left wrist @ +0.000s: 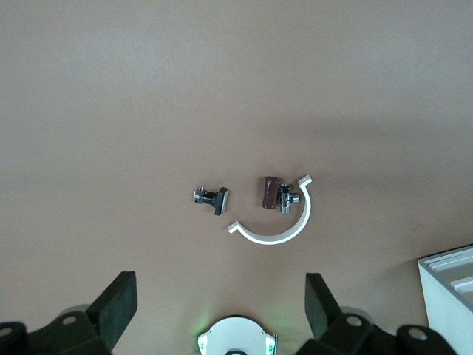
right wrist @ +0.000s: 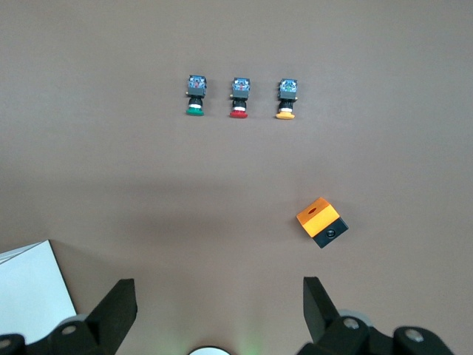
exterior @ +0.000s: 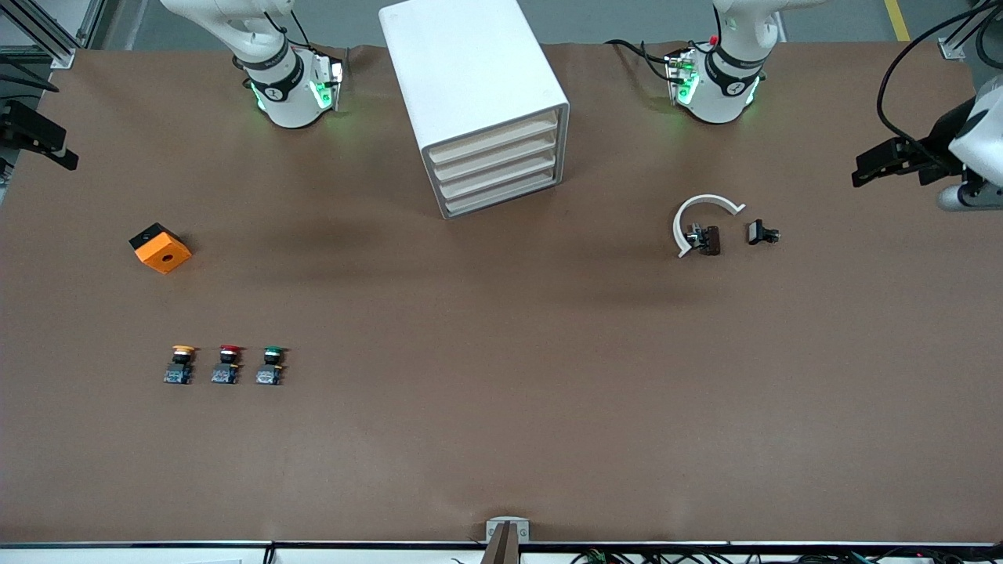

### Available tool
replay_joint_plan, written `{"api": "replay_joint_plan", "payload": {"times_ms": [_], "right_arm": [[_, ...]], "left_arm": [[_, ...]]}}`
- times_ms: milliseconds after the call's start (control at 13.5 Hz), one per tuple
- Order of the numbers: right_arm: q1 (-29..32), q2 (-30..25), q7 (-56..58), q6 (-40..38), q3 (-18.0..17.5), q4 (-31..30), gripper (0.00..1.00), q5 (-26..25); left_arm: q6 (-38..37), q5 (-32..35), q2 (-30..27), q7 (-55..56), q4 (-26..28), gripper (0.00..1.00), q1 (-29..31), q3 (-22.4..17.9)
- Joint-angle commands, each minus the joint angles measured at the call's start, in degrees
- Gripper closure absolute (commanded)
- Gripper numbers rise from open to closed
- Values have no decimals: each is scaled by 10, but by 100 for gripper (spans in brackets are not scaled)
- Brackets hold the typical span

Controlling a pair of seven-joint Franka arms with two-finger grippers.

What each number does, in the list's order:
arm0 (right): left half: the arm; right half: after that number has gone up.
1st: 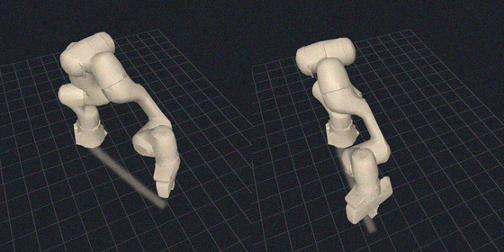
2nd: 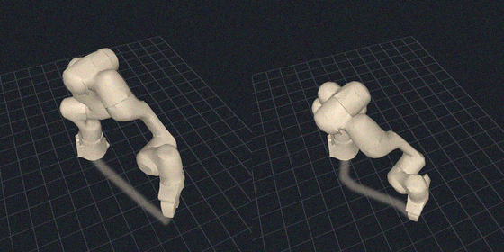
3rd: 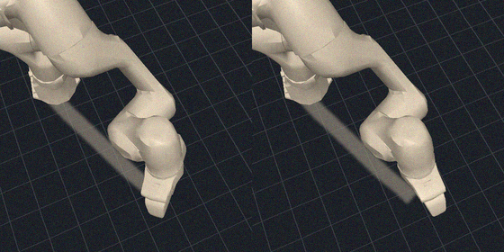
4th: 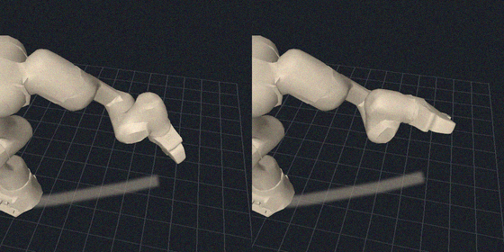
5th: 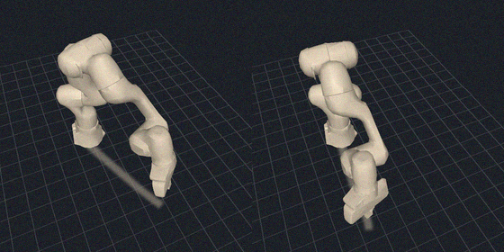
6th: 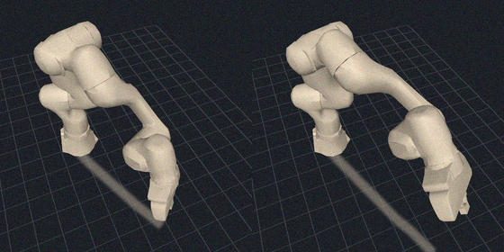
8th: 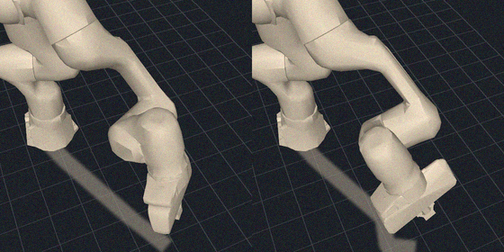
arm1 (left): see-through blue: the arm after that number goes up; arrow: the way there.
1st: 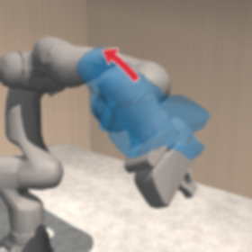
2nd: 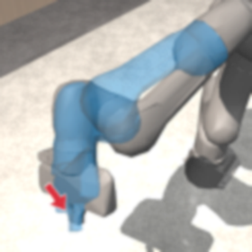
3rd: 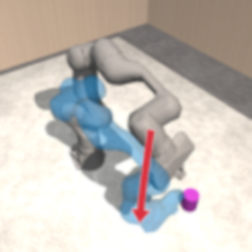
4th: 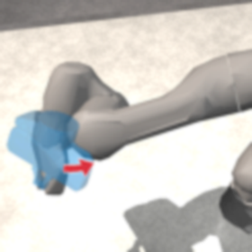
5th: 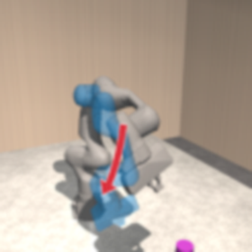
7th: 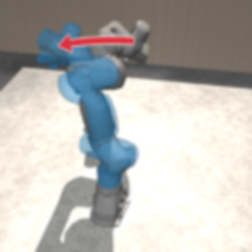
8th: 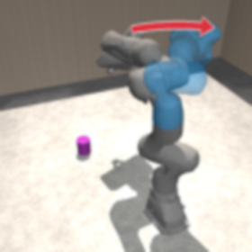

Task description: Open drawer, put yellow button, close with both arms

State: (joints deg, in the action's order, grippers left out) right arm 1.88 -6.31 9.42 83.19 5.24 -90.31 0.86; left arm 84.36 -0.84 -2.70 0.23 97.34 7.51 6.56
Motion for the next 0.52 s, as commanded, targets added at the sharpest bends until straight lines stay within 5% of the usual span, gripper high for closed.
{"api": "replay_joint_plan", "payload": {"times_ms": [0,444], "right_arm": [[7,6,3,-3,1,14,0,4],[27,93,5,6,1,27,0,19]], "left_arm": [[-10,-7,36,4,-8,0,-1,6],[25,-75,132,8,-11,0,-11,8]]}}
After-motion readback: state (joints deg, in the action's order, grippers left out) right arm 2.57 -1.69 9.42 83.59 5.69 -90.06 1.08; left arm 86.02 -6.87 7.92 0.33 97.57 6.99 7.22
